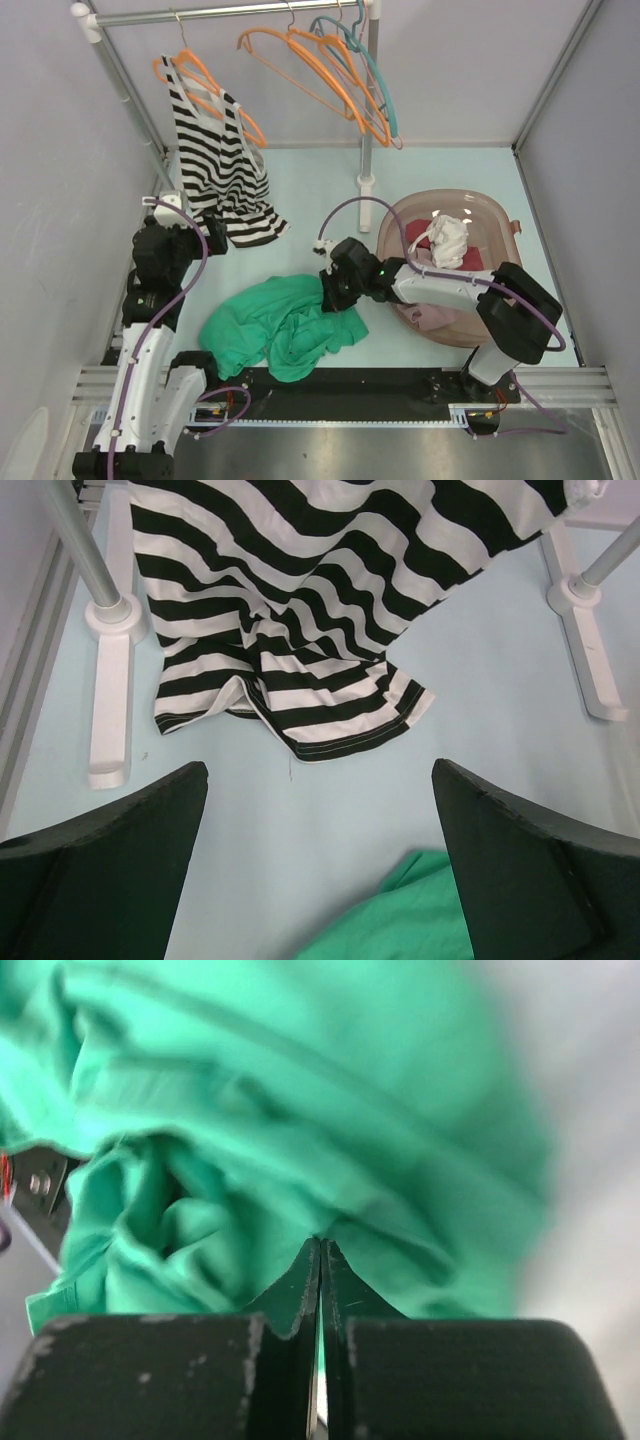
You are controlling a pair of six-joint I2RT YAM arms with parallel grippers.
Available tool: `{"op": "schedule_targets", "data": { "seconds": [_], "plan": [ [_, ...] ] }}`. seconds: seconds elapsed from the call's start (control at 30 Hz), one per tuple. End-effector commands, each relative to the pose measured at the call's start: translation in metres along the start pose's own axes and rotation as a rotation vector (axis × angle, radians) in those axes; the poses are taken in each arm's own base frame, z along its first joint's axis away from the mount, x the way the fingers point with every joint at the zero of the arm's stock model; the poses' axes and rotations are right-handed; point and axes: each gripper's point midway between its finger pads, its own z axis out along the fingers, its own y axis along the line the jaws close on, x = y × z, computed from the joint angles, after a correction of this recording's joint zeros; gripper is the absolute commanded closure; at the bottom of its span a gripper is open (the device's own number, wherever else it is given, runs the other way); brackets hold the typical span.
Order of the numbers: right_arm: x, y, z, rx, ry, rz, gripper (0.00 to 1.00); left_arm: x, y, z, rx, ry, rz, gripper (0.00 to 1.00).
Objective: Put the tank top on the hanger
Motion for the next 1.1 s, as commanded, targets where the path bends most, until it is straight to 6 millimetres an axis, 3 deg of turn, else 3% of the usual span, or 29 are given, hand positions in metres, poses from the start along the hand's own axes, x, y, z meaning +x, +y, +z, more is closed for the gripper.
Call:
{"op": "schedule_targets", "data": {
  "seconds": [0.0, 0.2, 0.37, 0.5, 0.63, 0.83, 1.0, 1.07],
  "plan": [
    [-0.063, -0.03, -0.028, 0.077, -0.138, 0.017, 1.0, -0.011, -0.01, -0.004, 0.025, -0.04, 0.023, 0.0],
    [-0.118, -0.076, -0.089, 0.254, -0.308, 0.003, 1.0, -0.012, -0.029, -0.007, 0.041, -0.041, -0.005, 0.01],
    [-0.113, -0.111, -0.1, 0.364, -0.302, 0.04, 1.0, 0.02, -0.062, -0.006, 0.078, 0.072, -0.057, 0.02],
    [-0.116, -0.115, -0.115, 0.406, -0.334, 0.035, 1.0, 0.063, -0.101, -0.015, 0.193, 0.191, -0.078, 0.01],
    [-0.119, -0.112, -0.126, 0.415, -0.369, 0.027, 1.0, 0.102, -0.118, -0.026, 0.298, 0.278, -0.171, 0.01],
    [-0.121, -0.115, -0.133, 0.428, -0.383, 0.026, 1.0, 0.133, -0.132, -0.042, 0.396, 0.362, -0.261, 0.01],
    [-0.121, -0.114, -0.13, 0.411, -0.379, 0.029, 1.0, 0.159, -0.145, -0.043, 0.446, 0.434, -0.288, 0.01],
    [-0.121, -0.111, -0.13, 0.399, -0.38, 0.029, 1.0, 0.17, -0.14, -0.039, 0.41, 0.457, -0.279, 0.0]
  ]
}}
